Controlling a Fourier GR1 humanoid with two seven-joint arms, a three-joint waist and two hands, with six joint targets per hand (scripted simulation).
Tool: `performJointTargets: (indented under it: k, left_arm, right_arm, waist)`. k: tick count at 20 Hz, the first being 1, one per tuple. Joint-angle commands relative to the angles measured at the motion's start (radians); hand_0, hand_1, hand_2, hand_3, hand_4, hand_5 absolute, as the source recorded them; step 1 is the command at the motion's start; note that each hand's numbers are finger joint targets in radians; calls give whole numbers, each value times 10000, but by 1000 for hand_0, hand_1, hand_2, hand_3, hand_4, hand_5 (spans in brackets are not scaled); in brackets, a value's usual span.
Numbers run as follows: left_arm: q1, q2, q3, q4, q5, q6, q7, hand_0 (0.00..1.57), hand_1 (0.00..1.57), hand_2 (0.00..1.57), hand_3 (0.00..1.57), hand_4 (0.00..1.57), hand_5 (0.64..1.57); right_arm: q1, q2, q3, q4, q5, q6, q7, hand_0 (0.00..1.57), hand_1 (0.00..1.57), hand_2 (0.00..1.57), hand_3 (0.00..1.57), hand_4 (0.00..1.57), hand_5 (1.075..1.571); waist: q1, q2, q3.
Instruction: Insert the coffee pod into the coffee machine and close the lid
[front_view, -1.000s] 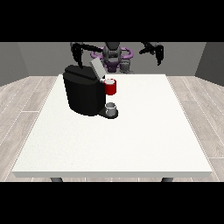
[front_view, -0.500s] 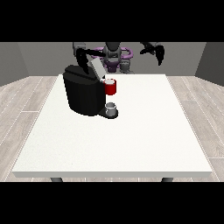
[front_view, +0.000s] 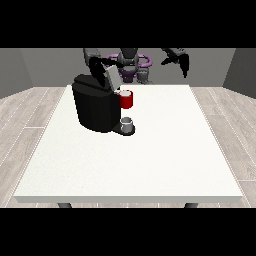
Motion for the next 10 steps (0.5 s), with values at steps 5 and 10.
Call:
performJointTargets:
  k: [5, 10]
  left_arm:
    - [148, 276, 15, 163, 337, -462, -536, 0, 0, 0, 0, 372, 1571]
    - [-251, -254, -343, -30, -58, 274, -345, 0, 0, 0, 0, 362, 1571]
  right_arm:
    - [-1193, 76, 548, 13, 648, -194, -85, 0, 0, 0, 0, 40, 1571]
    - [-1681, 172, 612, 115, 730, -250, 251, 0, 0, 0, 0, 0, 1571]
  waist:
    - [441, 444, 1]
    - [618, 717, 4]
